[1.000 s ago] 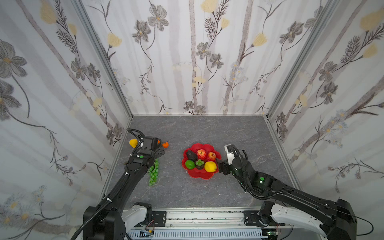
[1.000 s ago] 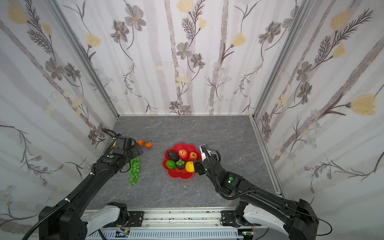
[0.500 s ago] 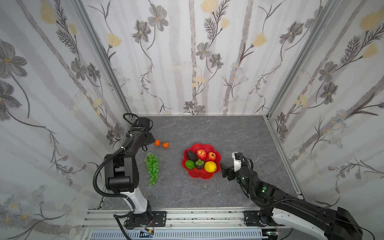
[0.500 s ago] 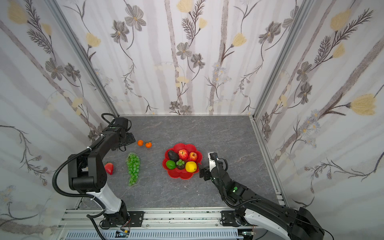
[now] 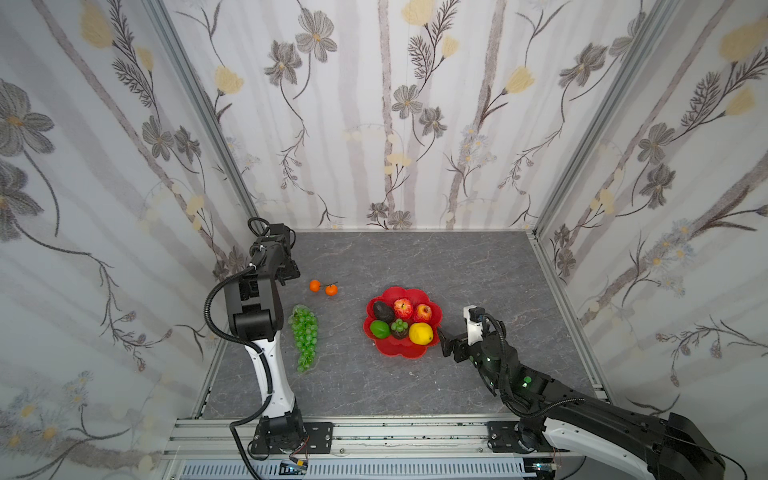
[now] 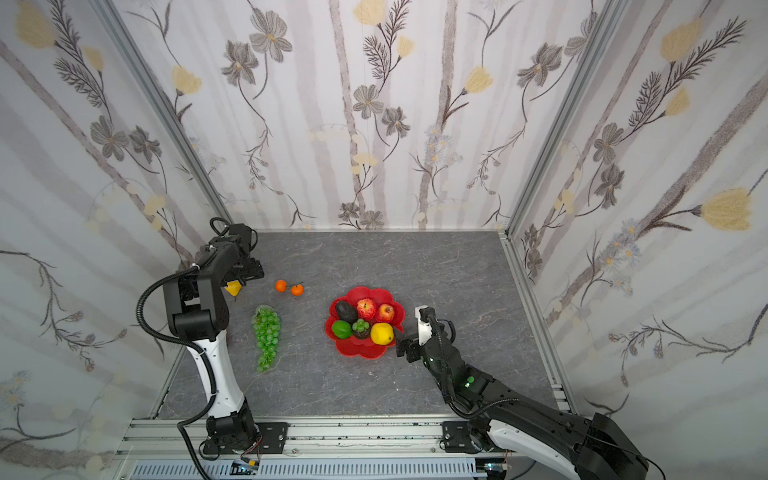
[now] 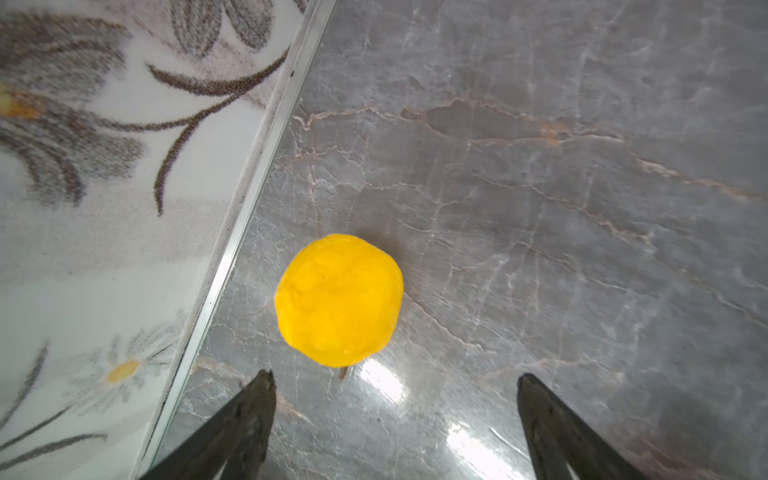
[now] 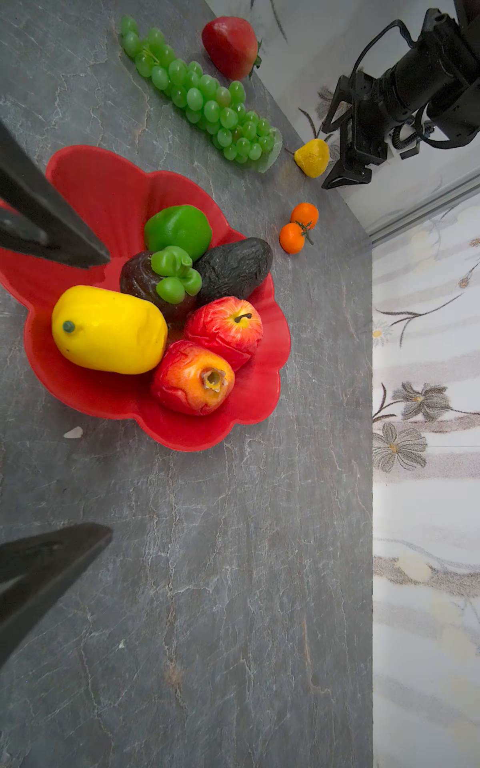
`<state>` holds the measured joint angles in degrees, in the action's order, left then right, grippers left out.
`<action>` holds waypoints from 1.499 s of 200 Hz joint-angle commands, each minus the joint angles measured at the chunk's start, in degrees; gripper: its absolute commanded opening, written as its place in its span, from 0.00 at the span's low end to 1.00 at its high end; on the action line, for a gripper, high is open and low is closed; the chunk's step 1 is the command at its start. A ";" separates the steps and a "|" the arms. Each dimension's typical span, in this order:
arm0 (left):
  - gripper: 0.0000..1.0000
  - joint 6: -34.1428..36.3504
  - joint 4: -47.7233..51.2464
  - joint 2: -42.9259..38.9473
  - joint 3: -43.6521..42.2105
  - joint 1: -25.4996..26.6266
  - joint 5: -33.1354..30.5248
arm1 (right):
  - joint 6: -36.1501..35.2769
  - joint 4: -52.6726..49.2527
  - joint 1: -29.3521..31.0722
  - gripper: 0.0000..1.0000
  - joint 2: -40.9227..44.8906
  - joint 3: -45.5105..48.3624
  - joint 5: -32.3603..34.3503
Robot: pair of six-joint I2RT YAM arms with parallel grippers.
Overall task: Place and organize the fake fruits in the fruit bowl
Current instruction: 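Lower the left gripper onto the yellow pear and close on it, then carry the yellow pear toward the bowl with left gripper while right gripper approaches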
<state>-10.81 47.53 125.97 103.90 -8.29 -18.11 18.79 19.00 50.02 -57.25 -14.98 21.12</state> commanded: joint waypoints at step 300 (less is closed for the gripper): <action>0.53 -17.35 -5.36 -15.19 -11.28 -3.70 30.70 | -0.15 3.67 -0.08 0.95 -4.49 -2.27 -2.04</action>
<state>-21.67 48.47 116.97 98.87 -12.05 1.96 18.76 20.36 49.91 -61.98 -17.08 20.80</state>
